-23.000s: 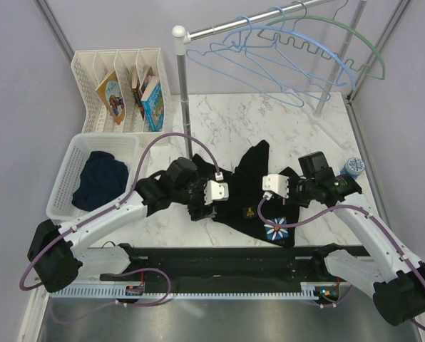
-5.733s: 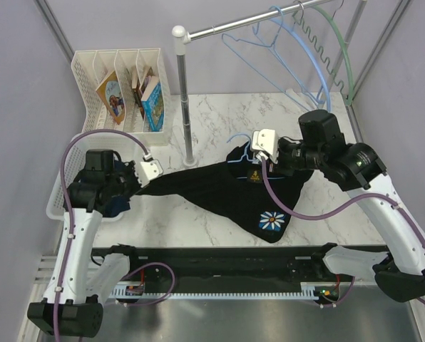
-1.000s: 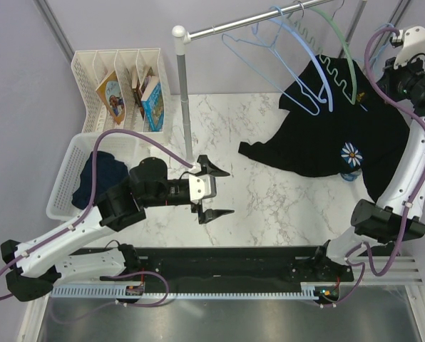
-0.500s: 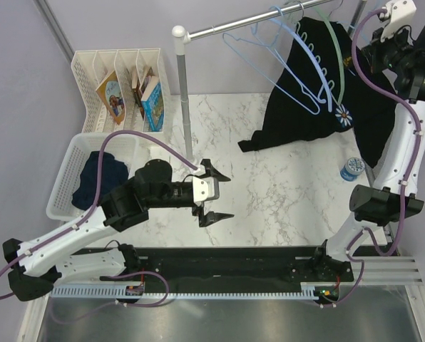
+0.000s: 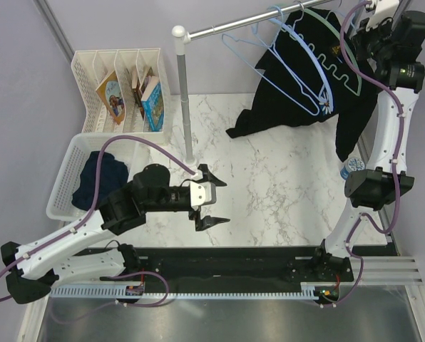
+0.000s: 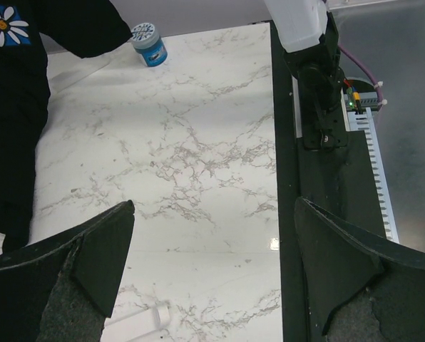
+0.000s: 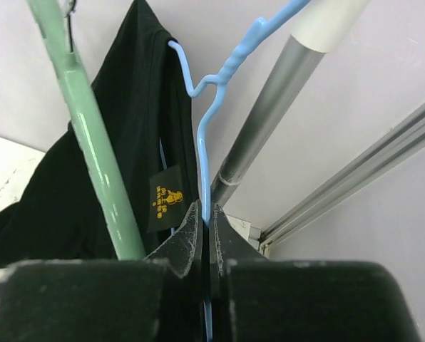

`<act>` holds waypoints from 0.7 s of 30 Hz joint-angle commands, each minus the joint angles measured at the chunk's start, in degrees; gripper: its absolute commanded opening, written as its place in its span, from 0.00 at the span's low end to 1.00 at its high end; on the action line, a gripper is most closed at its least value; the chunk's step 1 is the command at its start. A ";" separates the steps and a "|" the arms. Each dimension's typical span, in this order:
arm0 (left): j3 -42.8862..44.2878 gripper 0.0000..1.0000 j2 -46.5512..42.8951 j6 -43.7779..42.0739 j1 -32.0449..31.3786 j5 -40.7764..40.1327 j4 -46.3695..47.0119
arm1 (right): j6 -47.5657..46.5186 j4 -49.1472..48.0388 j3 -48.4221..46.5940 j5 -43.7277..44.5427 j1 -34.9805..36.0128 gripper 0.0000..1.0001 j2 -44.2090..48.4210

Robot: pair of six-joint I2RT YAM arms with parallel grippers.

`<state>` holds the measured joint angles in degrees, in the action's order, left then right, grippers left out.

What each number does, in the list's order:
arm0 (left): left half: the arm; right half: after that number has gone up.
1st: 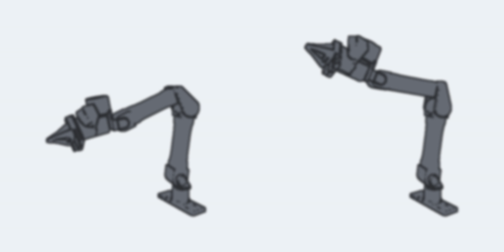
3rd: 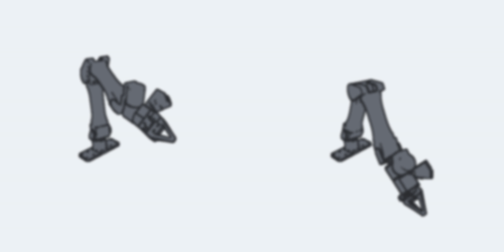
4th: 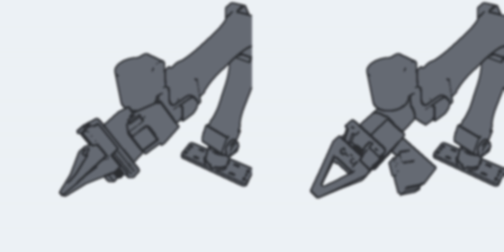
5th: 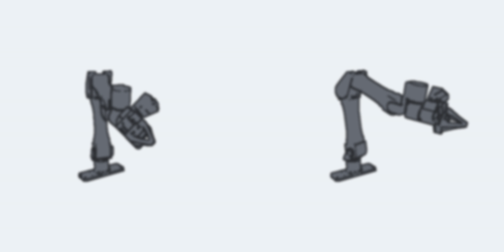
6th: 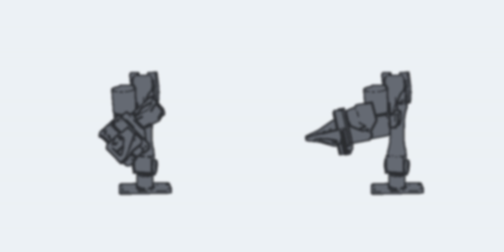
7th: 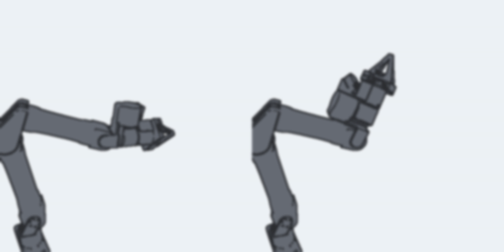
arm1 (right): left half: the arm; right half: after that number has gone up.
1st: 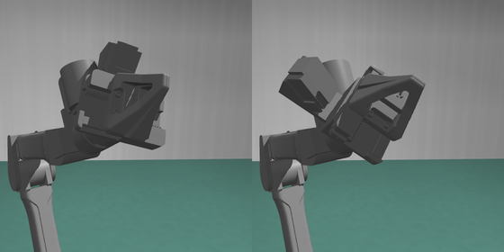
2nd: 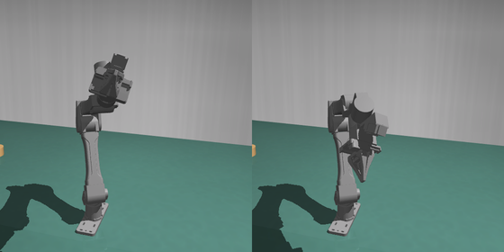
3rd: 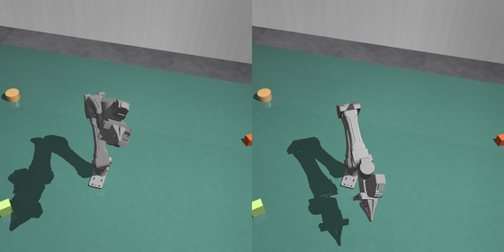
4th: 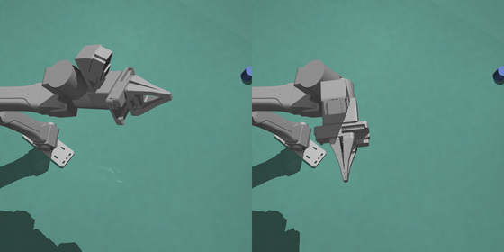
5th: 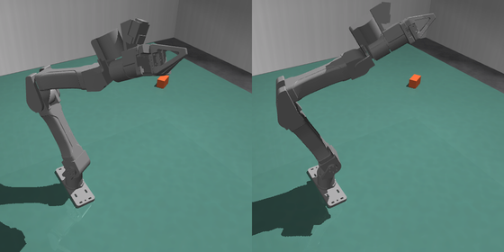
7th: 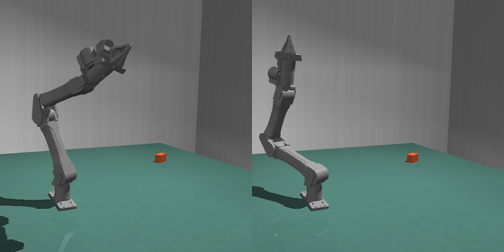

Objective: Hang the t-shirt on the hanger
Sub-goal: Place the hanger at the clothesline.

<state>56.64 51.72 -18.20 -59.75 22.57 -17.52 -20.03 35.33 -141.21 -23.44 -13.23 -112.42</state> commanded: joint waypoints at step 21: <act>-1.36 0.99 -1.71 1.58 -0.11 -1.30 0.21 | -5.10 -7.65 1.02 2.61 2.95 0.00 -0.34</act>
<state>55.83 51.40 -18.17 -59.75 22.48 -17.65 -24.27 33.34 -140.46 -21.69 -10.55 -113.16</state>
